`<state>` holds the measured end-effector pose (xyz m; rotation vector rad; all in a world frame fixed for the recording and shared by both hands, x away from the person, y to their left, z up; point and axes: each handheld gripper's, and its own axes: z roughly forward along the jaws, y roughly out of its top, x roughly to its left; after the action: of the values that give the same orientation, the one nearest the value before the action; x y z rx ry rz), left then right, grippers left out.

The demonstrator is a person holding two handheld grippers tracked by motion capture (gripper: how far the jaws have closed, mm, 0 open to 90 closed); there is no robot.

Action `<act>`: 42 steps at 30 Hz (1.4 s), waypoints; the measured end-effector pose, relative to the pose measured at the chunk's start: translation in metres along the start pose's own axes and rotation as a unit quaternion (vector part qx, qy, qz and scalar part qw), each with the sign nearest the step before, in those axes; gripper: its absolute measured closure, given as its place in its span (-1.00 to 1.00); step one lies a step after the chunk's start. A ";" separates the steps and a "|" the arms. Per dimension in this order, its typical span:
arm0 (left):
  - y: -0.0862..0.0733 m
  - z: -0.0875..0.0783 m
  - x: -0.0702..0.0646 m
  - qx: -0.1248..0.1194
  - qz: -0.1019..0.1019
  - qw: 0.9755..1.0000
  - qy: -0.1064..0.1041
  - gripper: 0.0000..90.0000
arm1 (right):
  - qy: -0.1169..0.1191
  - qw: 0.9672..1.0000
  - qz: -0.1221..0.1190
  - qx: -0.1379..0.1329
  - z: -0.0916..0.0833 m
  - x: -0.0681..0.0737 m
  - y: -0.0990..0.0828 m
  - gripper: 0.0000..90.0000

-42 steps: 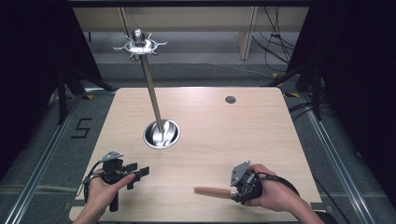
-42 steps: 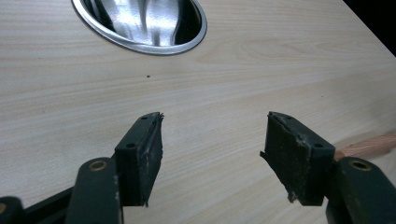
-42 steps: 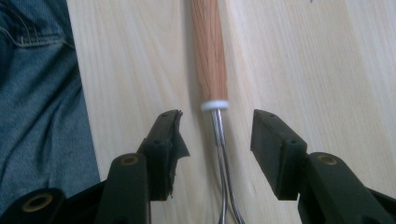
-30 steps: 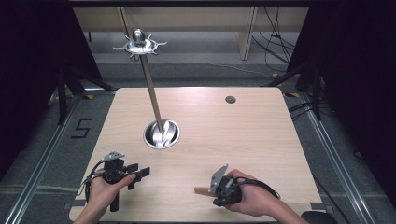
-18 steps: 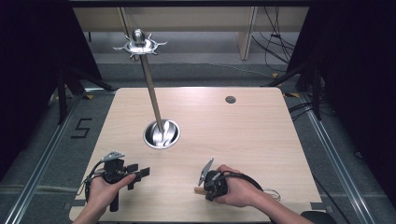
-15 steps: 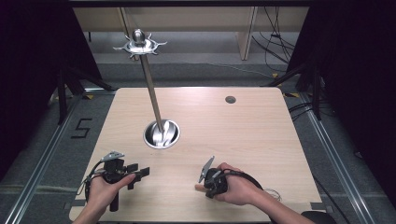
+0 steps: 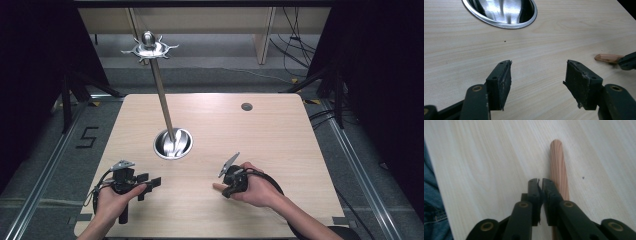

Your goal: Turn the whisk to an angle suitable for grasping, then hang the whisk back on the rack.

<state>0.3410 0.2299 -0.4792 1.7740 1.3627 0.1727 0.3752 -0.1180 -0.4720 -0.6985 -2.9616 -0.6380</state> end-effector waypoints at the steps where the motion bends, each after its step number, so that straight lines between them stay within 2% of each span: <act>1: 0.001 0.000 -0.001 -0.003 0.001 1.000 0.000 -0.18 | 0.000 1.000 -0.002 -0.006 -0.004 0.000 0.000 0.78; 2: 0.002 0.000 -0.002 -0.006 0.006 1.000 -0.004 -0.19 | -0.004 1.000 -0.003 -0.013 -0.011 0.000 -0.003 0.62; 3: 0.002 0.000 -0.002 -0.006 0.006 1.000 -0.004 -0.19 | -0.004 1.000 -0.003 -0.013 -0.011 0.000 -0.003 0.62; 4: 0.002 0.000 -0.003 -0.005 0.013 1.000 -0.007 -0.19 | -0.024 1.000 -0.007 -0.019 -0.020 -0.002 -0.007 0.51; 5: 0.002 0.001 -0.004 -0.010 0.010 1.000 -0.008 -0.19 | -0.031 0.999 -0.010 -0.018 -0.023 -0.003 -0.008 0.45; 6: 0.001 0.000 -0.004 -0.010 0.011 1.000 -0.010 -0.19 | -0.031 0.999 -0.010 -0.018 -0.023 -0.003 -0.008 0.45; 8: -0.002 -0.001 -0.004 -0.008 0.013 1.000 -0.012 -0.19 | -0.036 0.999 -0.010 -0.014 -0.032 -0.006 -0.010 0.33; 10: -0.004 -0.003 -0.003 -0.007 0.013 1.000 -0.011 -0.18 | -0.048 0.999 -0.007 -0.004 -0.038 -0.009 -0.011 0.24; 11: -0.004 -0.005 -0.002 -0.004 0.021 1.000 -0.010 -0.18 | -0.048 0.999 -0.007 -0.004 -0.038 -0.009 -0.011 0.24; 12: -0.004 -0.005 -0.003 -0.012 0.012 1.000 -0.010 -0.18 | -0.048 0.999 -0.005 0.004 -0.038 -0.010 -0.011 0.18; 13: -0.004 -0.006 -0.002 -0.014 0.012 1.000 -0.008 -0.18 | -0.048 0.999 -0.006 0.016 -0.037 -0.011 -0.011 0.14; 14: -0.004 -0.006 -0.001 -0.014 0.012 1.000 -0.006 -0.18 | -0.050 0.998 -0.016 0.041 -0.032 -0.013 -0.012 0.10; 16: -0.004 -0.006 -0.001 -0.014 0.006 1.000 -0.002 -0.18 | -0.048 0.997 -0.019 0.050 -0.031 -0.014 -0.012 0.10; 19: -0.004 -0.005 -0.001 -0.012 0.007 1.000 -0.001 -0.18 | -0.045 0.996 -0.022 0.070 -0.028 -0.015 -0.012 0.13; 23: -0.004 -0.005 -0.003 -0.012 0.011 1.000 -0.005 -0.18 | -0.043 0.996 -0.022 0.081 -0.028 -0.013 -0.012 0.15; 25: -0.003 -0.005 -0.003 -0.014 0.014 1.000 -0.007 -0.18 | -0.049 0.993 -0.043 0.096 -0.029 -0.015 -0.014 0.18; 28: -0.003 -0.004 -0.003 -0.013 0.017 1.000 -0.013 -0.18 | -0.045 0.993 -0.048 0.100 -0.027 -0.015 -0.015 0.18; 29: -0.004 -0.004 -0.003 -0.012 0.019 1.000 -0.014 -0.18 | -0.038 0.993 -0.033 0.104 -0.025 -0.011 -0.015 0.19; 32: -0.004 -0.004 -0.004 -0.010 0.020 1.000 -0.016 -0.18 | -0.041 0.993 -0.032 0.108 -0.024 -0.010 -0.013 0.21; 33: -0.004 -0.004 -0.004 -0.011 0.022 1.000 -0.016 -0.18 | -0.042 0.992 -0.042 0.115 -0.023 -0.012 -0.013 0.22; 34: -0.004 -0.004 -0.004 -0.012 0.022 1.000 -0.017 -0.18 | -0.044 0.992 -0.033 0.115 -0.023 -0.009 -0.012 0.23; 36: -0.004 -0.005 -0.004 -0.011 0.020 1.000 -0.016 -0.18 | -0.048 0.987 -0.077 0.135 -0.018 -0.016 -0.012 0.24; 39: -0.004 -0.004 -0.004 -0.011 0.020 1.000 -0.014 -0.18 | -0.043 0.987 -0.077 0.136 -0.016 -0.016 -0.013 0.27; 42: -0.004 -0.002 -0.005 -0.006 0.021 1.000 -0.015 -0.18 | -0.043 0.985 -0.084 0.143 -0.016 -0.016 -0.016 0.35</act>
<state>0.3354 0.2269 -0.4792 1.7897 1.3023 0.1763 0.3817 -0.1439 -0.4657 -0.4664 -3.1220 -0.1829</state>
